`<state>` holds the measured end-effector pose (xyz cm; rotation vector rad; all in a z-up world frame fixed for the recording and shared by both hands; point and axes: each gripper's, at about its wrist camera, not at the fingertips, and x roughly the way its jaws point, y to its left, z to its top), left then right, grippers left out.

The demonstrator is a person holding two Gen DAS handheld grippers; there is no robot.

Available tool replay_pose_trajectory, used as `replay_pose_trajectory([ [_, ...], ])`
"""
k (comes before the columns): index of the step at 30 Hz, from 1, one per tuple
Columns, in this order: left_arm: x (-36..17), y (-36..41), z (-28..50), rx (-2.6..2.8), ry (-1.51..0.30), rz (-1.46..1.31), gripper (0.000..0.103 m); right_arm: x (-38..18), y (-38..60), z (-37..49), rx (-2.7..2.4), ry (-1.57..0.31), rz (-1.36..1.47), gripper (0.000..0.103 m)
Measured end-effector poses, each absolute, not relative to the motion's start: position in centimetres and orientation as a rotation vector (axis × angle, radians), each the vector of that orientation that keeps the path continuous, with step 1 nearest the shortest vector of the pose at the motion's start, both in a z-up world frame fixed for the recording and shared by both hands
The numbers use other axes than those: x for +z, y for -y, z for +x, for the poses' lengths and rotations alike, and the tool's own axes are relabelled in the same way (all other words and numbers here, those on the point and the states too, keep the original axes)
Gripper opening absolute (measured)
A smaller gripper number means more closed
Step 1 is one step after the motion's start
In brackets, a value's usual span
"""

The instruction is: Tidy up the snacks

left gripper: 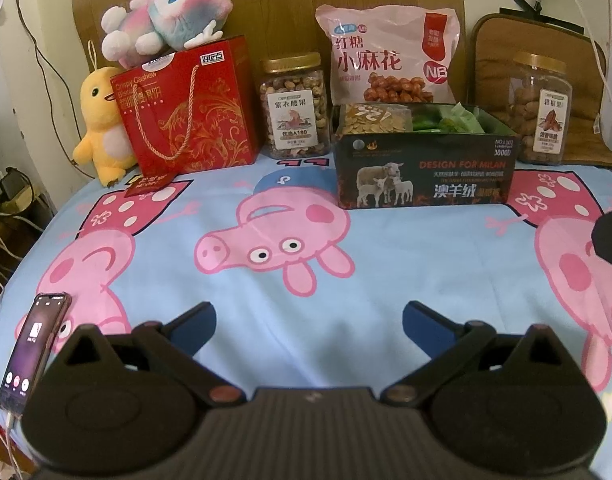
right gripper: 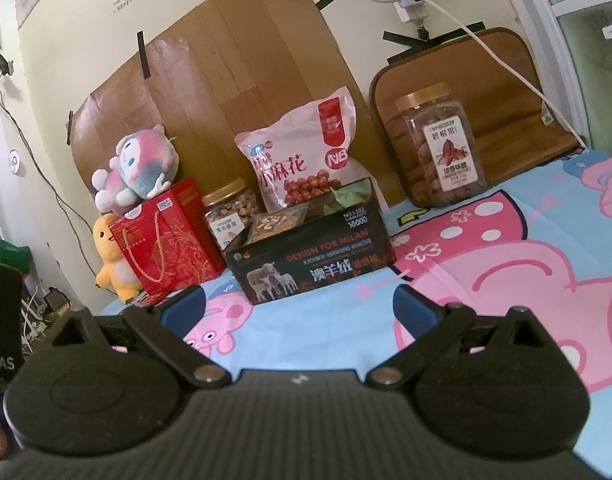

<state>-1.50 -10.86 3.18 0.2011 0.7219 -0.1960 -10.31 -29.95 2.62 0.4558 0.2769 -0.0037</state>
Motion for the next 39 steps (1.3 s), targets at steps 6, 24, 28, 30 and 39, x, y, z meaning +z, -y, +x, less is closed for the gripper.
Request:
replay_pose_trajectory([
  [6,3.1,10.8,-1.5,-0.198,-0.724,0.204,0.103,2.6,29.9,-10.2,0.000,-0.286,0.455,0.101],
  [24,3.5,10.0,-1.8,-0.211,-0.705,0.170,0.103,2.7,29.7,-10.4,-0.014,-0.279,0.437,0.101],
  [28,3.6,9.9,-1.5,-0.220,-0.710,0.165,0.103,2.7,29.7,-10.2,-0.024,-0.291,0.437,0.101],
  [30,3.8,9.8,-1.6,-0.215,-0.703,0.169,0.103,2.8,29.5,-10.3,-0.024,-0.284,0.434,0.101],
  [39,4.3,9.7,-2.2,-0.221,-0.693,0.162,0.103,3.3,29.3,-11.0,-0.023,-0.269,0.409,0.101],
])
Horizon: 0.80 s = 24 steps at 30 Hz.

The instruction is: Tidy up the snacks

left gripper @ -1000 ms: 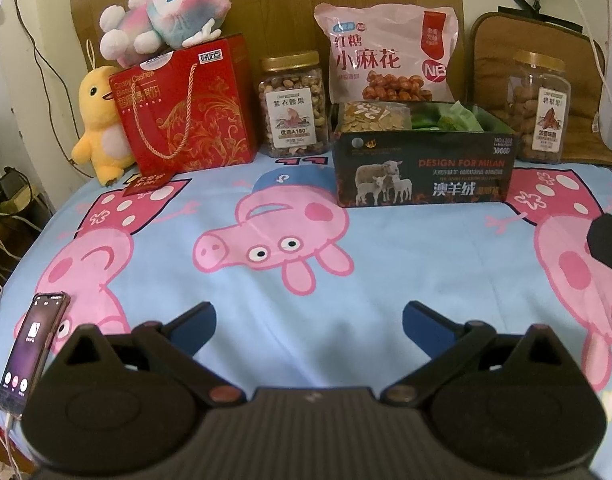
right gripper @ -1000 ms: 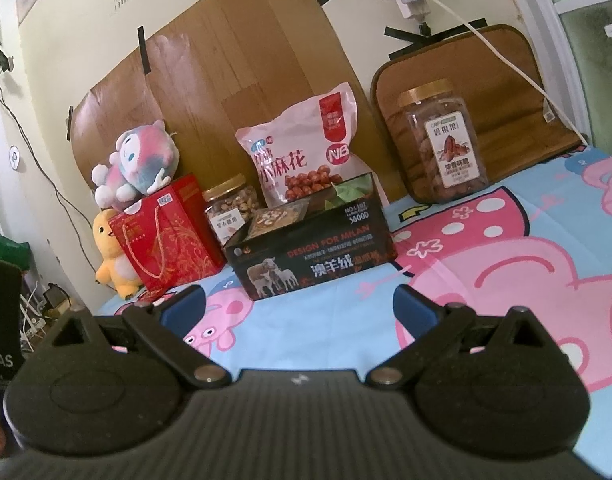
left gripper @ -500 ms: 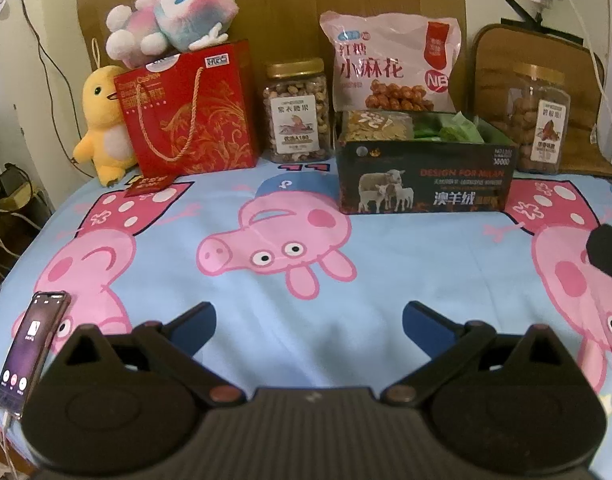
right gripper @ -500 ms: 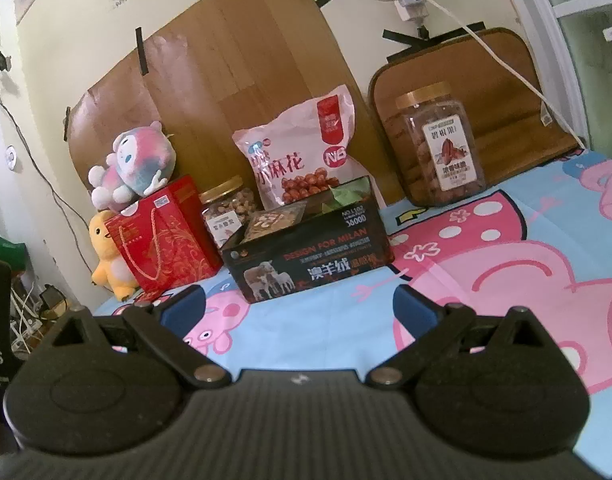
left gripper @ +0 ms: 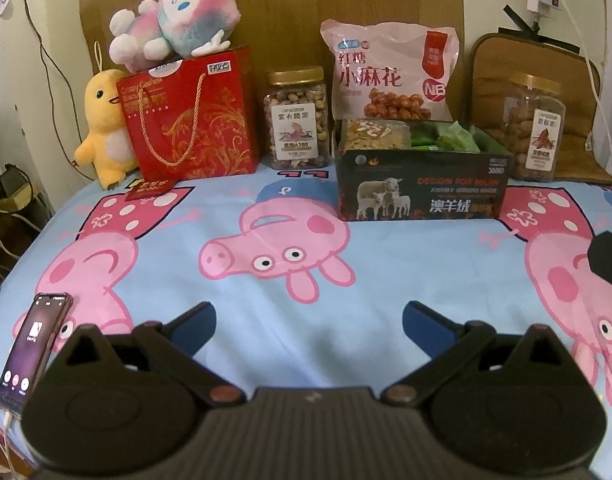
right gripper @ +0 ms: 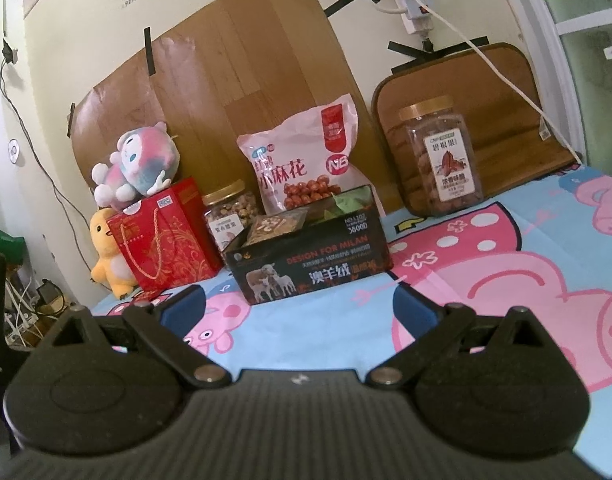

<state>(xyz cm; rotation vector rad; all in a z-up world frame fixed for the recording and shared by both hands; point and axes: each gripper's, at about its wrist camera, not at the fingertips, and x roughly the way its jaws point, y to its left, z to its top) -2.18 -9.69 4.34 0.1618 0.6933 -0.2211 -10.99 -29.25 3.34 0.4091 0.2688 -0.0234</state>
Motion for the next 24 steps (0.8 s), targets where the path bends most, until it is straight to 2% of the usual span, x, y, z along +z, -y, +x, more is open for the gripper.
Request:
replay_pose_trajectory([
  [24,3.8,9.7,-0.5,-0.291,-0.752,0.132,0.103,3.0,29.2,-10.8,-0.031,-0.272,0.410,0.101],
])
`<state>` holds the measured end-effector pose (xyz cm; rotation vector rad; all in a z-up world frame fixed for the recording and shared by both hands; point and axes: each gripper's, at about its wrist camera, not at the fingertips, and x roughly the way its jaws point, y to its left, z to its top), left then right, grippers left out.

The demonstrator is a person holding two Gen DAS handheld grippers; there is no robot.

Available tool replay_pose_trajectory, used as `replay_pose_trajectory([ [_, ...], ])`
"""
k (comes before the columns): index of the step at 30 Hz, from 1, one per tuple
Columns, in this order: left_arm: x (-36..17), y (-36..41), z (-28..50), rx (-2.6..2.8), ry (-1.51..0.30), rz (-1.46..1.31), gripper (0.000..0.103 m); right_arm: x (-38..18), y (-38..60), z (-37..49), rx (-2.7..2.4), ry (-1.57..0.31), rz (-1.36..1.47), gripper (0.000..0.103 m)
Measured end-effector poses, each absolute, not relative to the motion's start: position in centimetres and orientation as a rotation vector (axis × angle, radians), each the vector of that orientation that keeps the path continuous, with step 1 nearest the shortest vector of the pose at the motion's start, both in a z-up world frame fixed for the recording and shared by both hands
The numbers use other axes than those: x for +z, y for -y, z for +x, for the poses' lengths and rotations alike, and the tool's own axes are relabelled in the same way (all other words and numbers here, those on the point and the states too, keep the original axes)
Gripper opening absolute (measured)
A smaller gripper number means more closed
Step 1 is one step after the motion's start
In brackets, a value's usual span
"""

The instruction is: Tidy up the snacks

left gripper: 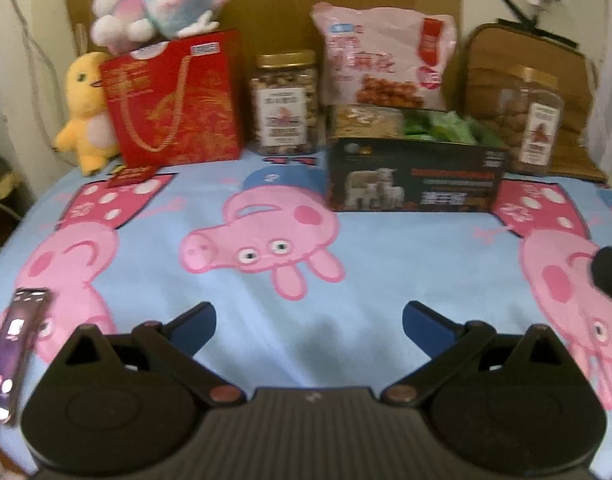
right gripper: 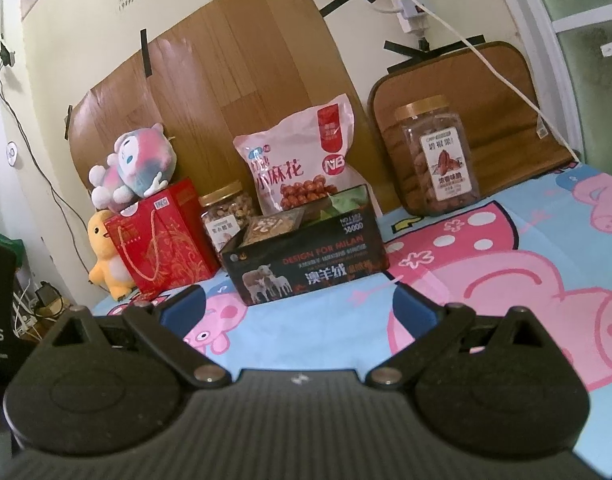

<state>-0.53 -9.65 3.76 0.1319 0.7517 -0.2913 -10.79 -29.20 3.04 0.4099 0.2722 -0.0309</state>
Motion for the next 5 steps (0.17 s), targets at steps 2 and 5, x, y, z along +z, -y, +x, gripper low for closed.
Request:
replay_pose_trajectory([
  [2,3.75,9.82,-0.52,-0.325,-0.758,0.125,0.103,2.92,29.17,-10.60,-0.027,-0.284,0.406,0.101],
  [5,3.97,10.11,-0.55,-0.336,-0.752,0.121,0.103,3.10,29.28,-10.50,-0.032,-0.280,0.400,0.101],
])
